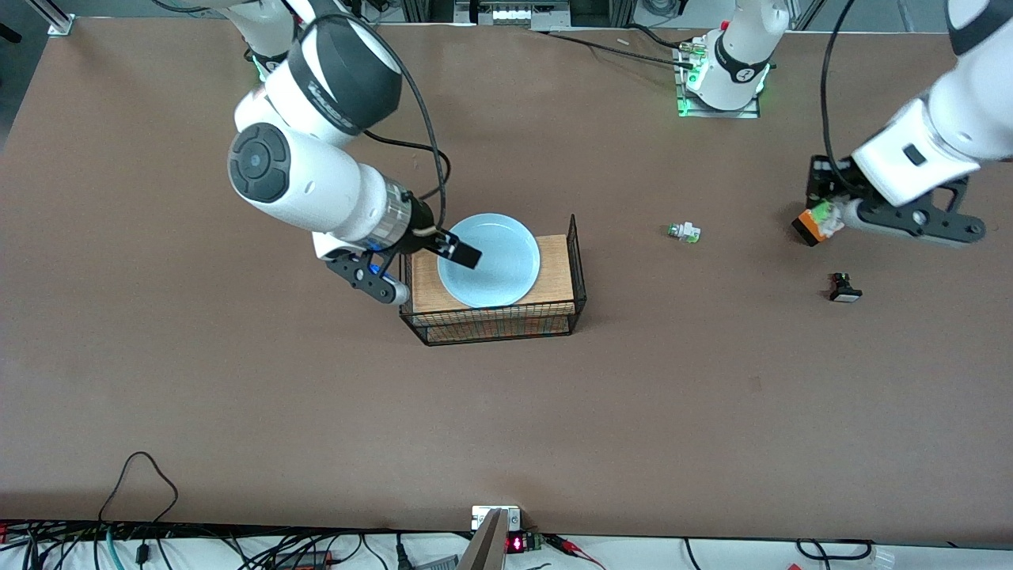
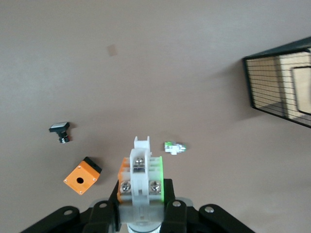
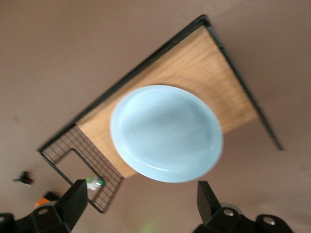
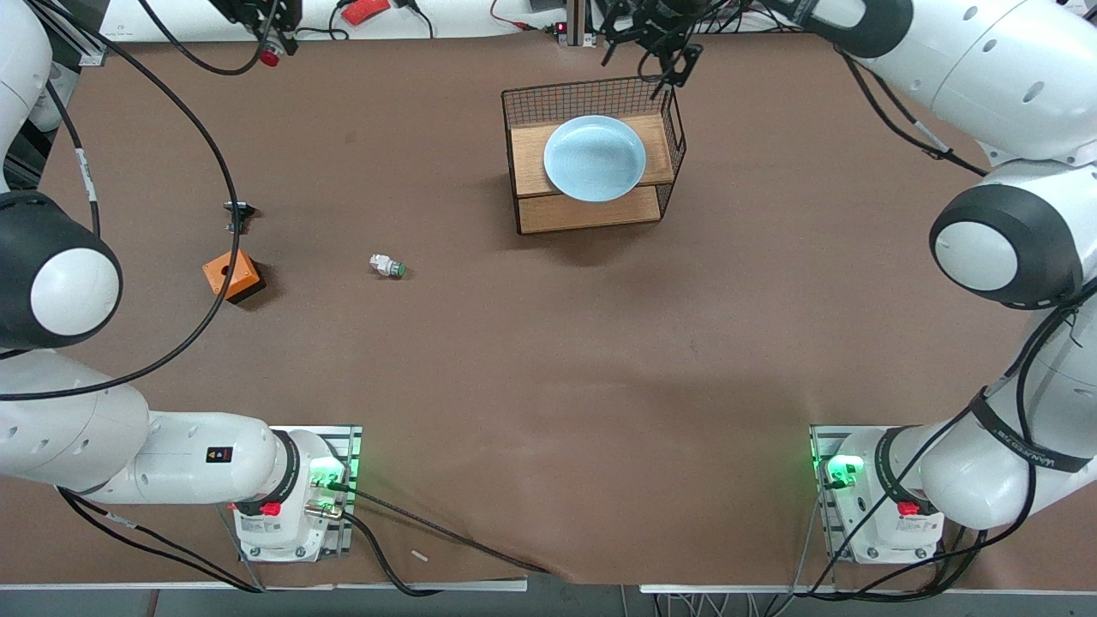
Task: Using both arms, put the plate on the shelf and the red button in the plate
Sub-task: 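Open the right gripper and withdraw while the left gripper carries the button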
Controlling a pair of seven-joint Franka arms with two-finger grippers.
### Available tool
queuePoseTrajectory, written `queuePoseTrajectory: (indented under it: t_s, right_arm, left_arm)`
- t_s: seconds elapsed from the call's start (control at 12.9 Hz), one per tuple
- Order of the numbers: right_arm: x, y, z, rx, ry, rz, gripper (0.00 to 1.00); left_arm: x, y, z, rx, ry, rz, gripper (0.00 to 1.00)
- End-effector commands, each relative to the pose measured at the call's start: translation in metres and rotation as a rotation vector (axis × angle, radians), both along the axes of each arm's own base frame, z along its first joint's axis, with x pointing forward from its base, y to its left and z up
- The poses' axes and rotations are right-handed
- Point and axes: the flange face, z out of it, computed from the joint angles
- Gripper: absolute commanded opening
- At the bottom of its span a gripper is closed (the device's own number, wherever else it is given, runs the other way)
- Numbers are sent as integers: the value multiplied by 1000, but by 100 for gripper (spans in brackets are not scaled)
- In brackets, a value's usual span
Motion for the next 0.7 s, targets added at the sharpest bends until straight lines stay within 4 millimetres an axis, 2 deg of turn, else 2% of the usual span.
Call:
queuePoseTrajectory:
  t_s: [0.0, 0.16, 0.31, 0.39, 0.47, 0.54, 0.62]
  right_arm:
    - [-1, -60, 44, -87, -11, 152, 100]
    - [-5, -105, 58, -210, -14, 336, 100]
    - [-5, -149, 78, -284, -53, 576, 100]
    - [0, -171, 81, -291, -66, 673, 100]
    - [8, -205, 86, -273, -79, 737, 100]
    - [12, -232, 86, -257, -59, 730, 100]
    - [10, -251, 87, -253, -25, 697, 100]
  left_arm:
    - [-14, -54, -2, -9, 13, -17, 0]
    - [-27, -102, -9, 5, 28, 9, 0]
    - [-36, -143, -27, 23, 58, 18, 0]
    - [-34, -156, -45, 23, 93, 30, 0]
    - [-31, -182, -70, 18, 130, 38, 0]
    - [-22, -197, -81, -3, 120, 67, 0]
    - [-21, -222, -101, -6, 130, 78, 0]
